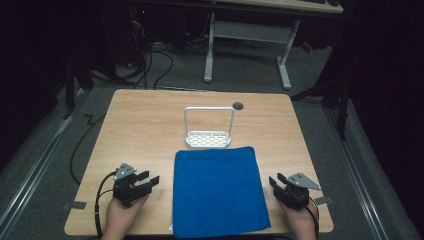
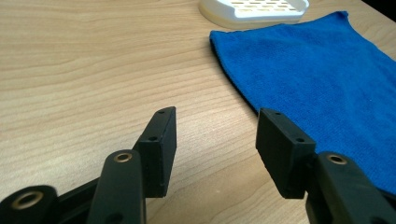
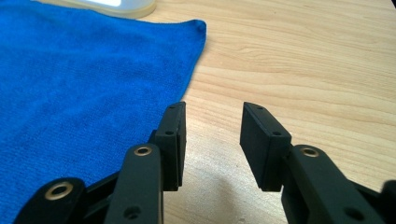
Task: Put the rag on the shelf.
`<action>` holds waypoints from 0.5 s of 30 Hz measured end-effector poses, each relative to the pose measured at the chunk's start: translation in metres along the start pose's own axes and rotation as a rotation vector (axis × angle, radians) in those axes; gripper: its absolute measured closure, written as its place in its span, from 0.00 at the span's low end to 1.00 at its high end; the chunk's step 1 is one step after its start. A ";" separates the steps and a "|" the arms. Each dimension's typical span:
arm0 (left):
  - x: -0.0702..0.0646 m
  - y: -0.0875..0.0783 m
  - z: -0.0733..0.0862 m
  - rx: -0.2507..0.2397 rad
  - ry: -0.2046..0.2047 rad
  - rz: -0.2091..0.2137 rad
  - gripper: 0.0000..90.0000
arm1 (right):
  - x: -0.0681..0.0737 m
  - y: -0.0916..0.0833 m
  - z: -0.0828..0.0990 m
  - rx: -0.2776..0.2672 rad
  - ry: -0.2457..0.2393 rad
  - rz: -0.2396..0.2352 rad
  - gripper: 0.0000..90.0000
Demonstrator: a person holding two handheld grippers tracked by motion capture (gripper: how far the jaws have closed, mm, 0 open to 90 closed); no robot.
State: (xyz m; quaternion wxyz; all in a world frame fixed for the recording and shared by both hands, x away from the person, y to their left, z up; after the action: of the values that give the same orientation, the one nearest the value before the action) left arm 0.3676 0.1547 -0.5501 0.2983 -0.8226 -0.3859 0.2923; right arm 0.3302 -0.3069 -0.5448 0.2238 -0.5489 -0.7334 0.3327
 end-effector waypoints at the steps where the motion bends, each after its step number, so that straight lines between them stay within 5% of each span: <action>1: -0.001 0.000 0.000 0.003 0.008 -0.004 0.54 | 0.000 0.000 0.000 0.000 0.004 0.000 0.69; 8: -0.007 0.007 0.000 0.022 0.054 -0.028 0.54 | -0.001 -0.001 0.003 0.011 -0.001 -0.007 0.68; 15: -0.008 0.004 0.000 0.014 0.058 -0.024 0.55 | 0.000 0.001 0.002 0.013 -0.005 -0.013 0.68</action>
State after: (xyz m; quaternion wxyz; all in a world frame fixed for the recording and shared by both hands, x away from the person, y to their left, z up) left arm 0.3655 0.1458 -0.5511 0.3186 -0.8239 -0.3851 0.2672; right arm 0.3292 -0.3072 -0.5465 0.2278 -0.5418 -0.7353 0.3374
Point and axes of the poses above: each handheld gripper's, and its own axes: y roughly forward along the jaws, z roughly out of its underside, x roughly to its left, the point moved 5 cm from there along y, roughly forward along the jaws, and after that the axes turned 13 degrees about x, right-handed, at the moved point
